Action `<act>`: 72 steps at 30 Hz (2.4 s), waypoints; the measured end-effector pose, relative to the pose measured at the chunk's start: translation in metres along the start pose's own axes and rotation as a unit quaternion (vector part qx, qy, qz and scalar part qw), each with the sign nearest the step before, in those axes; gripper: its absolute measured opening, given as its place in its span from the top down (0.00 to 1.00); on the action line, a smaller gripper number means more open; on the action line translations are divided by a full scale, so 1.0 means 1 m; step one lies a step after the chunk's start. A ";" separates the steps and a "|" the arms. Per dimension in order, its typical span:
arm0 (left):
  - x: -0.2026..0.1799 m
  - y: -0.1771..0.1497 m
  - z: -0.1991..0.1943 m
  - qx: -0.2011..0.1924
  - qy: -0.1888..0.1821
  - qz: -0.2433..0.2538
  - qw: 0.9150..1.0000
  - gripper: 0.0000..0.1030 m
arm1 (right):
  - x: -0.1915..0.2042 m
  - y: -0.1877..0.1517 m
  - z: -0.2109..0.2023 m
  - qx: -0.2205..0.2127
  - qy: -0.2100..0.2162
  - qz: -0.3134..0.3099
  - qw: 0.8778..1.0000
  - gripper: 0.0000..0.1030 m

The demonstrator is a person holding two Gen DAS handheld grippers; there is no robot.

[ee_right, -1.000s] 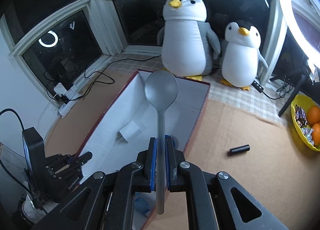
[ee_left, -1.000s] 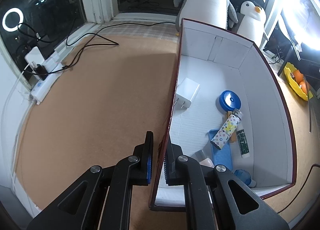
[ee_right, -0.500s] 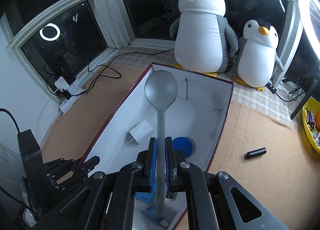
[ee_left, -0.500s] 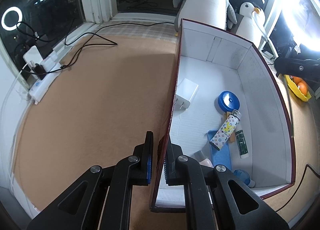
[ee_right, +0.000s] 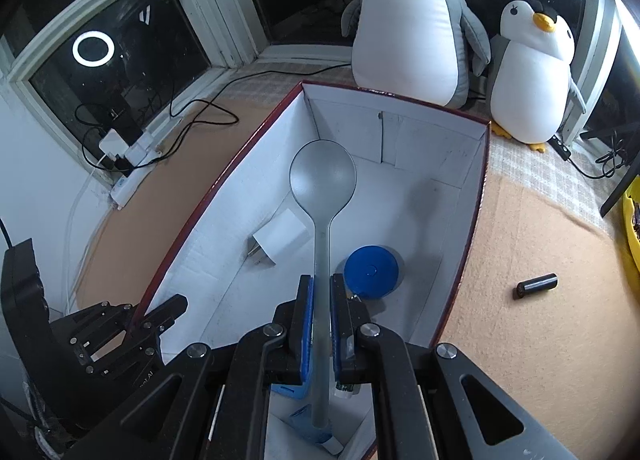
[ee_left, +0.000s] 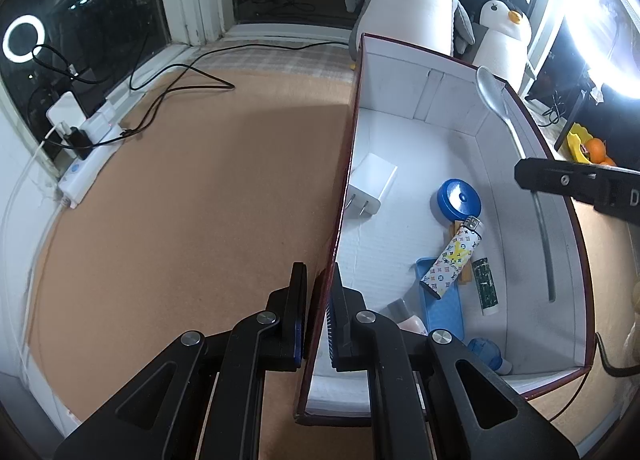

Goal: Organize rigid objects
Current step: 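Lift the spoon over the box and release it with the right gripper, then move the right gripper to the black cylinder and close on it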

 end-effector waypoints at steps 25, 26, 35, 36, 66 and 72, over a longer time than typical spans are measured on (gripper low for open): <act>0.000 0.002 0.000 0.004 0.010 0.005 1.000 0.93 | -0.003 -0.002 -0.010 -0.019 0.003 -0.004 1.000 0.53; 0.000 0.002 0.000 0.005 0.011 0.005 1.000 0.93 | -0.004 -0.003 -0.012 -0.021 0.004 -0.002 1.000 0.53; -0.002 0.003 -0.001 0.006 0.019 0.010 1.000 0.93 | -0.029 -0.003 -0.031 -0.044 0.000 0.023 0.999 0.50; -0.002 0.003 -0.001 0.006 0.020 0.010 1.000 0.93 | -0.033 -0.003 -0.034 -0.047 -0.004 0.026 0.999 0.50; -0.007 0.005 0.002 0.020 0.063 0.024 0.998 0.92 | -0.224 -0.037 0.014 0.007 -0.026 0.255 0.966 0.63; -0.008 0.006 0.003 0.023 0.068 0.023 0.997 0.92 | -0.232 -0.032 0.035 0.030 -0.030 0.268 0.962 0.67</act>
Point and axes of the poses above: each gripper's, at about its wrist camera, not at the fingertips, and z roughly the way its jaws point, x to its left, y to its top, the point moved 5 cm from there along z, roughly the way its jaws point
